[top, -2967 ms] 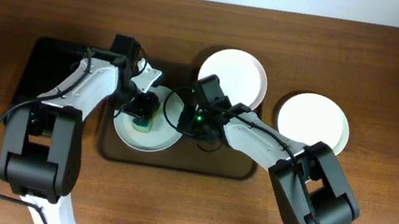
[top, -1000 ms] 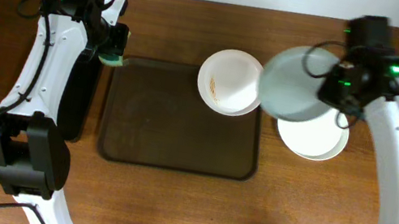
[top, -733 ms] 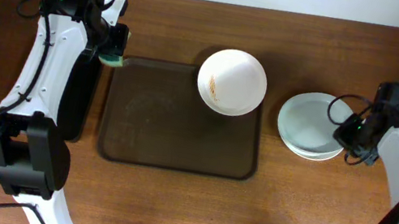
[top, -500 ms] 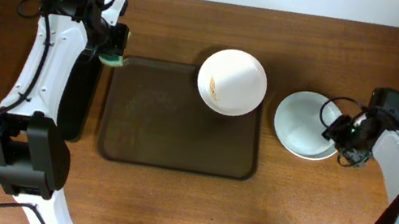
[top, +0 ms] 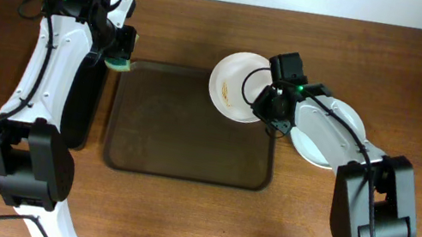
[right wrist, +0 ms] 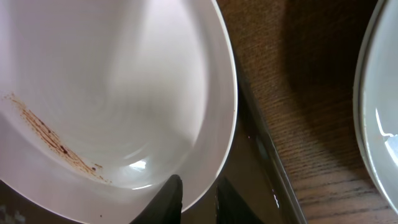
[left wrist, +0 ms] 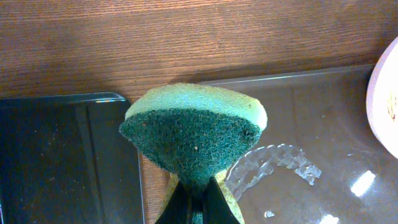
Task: Clean dirty plates on tray and stack at the side
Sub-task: 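Grip the pink plate with the right gripper and drag it to tray center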
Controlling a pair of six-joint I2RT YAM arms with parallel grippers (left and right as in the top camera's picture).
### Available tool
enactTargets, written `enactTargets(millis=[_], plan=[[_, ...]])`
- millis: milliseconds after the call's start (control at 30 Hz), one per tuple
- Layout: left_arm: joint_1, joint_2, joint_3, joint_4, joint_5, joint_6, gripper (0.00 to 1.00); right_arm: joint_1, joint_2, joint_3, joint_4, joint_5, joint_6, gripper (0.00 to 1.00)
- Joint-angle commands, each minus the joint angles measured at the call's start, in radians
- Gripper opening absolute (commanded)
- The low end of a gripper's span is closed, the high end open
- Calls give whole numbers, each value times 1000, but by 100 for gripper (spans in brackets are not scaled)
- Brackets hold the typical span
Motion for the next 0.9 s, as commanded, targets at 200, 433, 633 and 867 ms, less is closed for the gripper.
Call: enactTargets(millis=[200, 433, 633, 867], plan=[[0, -6, 0, -1, 12, -14, 1, -7, 58, 8, -20, -58, 31, 14], [0, -6, 0, -2, 12, -14, 1, 143, 18, 10, -211, -195, -80, 12], [0, -6, 0, -2, 12, -14, 1, 150, 2, 340, -310, -113, -687, 52], [0, -6, 0, -2, 12, -14, 1, 152, 190, 395, -389, -214, -1252, 63]])
